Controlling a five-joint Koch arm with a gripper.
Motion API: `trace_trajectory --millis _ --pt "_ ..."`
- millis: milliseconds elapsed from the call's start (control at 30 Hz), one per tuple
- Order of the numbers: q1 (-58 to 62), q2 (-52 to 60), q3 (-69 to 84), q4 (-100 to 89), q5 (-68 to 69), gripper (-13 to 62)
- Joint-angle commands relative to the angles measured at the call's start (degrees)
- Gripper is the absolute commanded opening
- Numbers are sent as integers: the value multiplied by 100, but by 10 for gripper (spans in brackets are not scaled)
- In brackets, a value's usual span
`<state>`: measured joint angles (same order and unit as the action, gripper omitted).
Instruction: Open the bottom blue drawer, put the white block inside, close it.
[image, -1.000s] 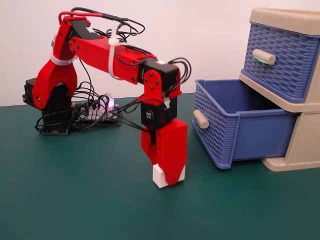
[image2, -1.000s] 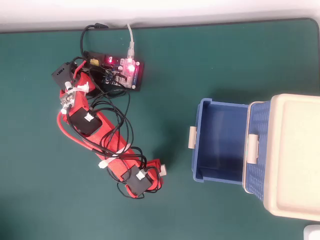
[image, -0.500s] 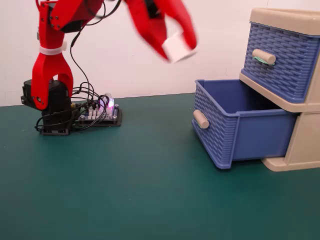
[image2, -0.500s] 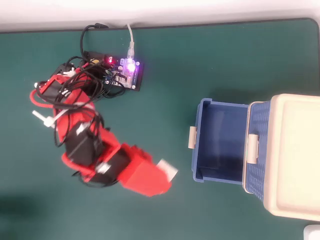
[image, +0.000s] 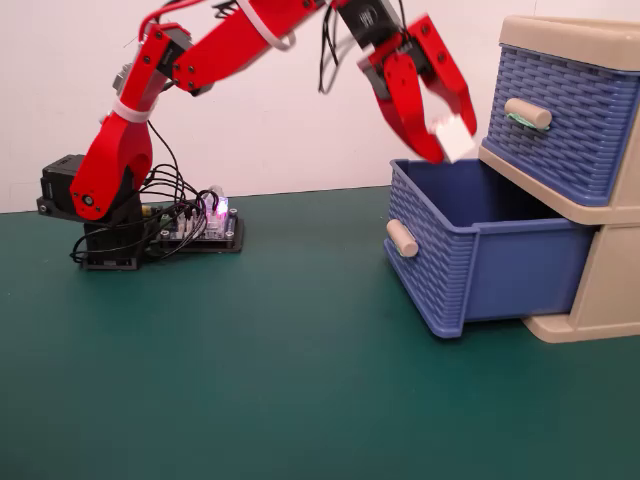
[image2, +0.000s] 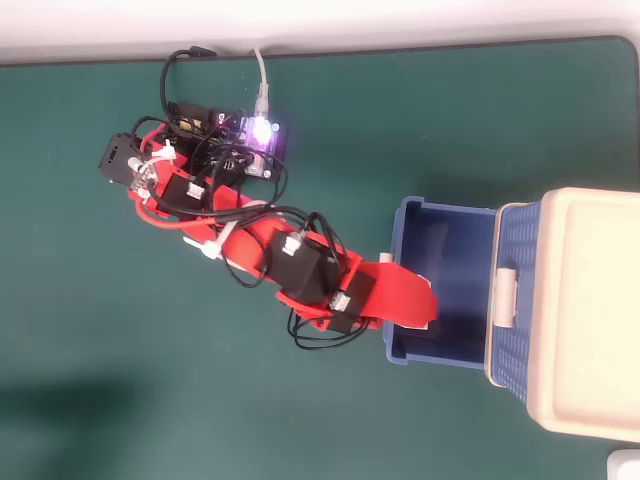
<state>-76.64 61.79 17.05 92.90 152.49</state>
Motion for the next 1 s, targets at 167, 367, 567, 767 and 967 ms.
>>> trace_trajectory --millis 167,367,567,767,967 --pt "-668 -9 -176 -167 387 298" --pt "-650 211 -193 -88 782 344" --pt "-633 1371 -88 1020 712 342" --pt "18 1310 686 1635 -510 340" --pt "439 1160 1679 1494 -1705 339"
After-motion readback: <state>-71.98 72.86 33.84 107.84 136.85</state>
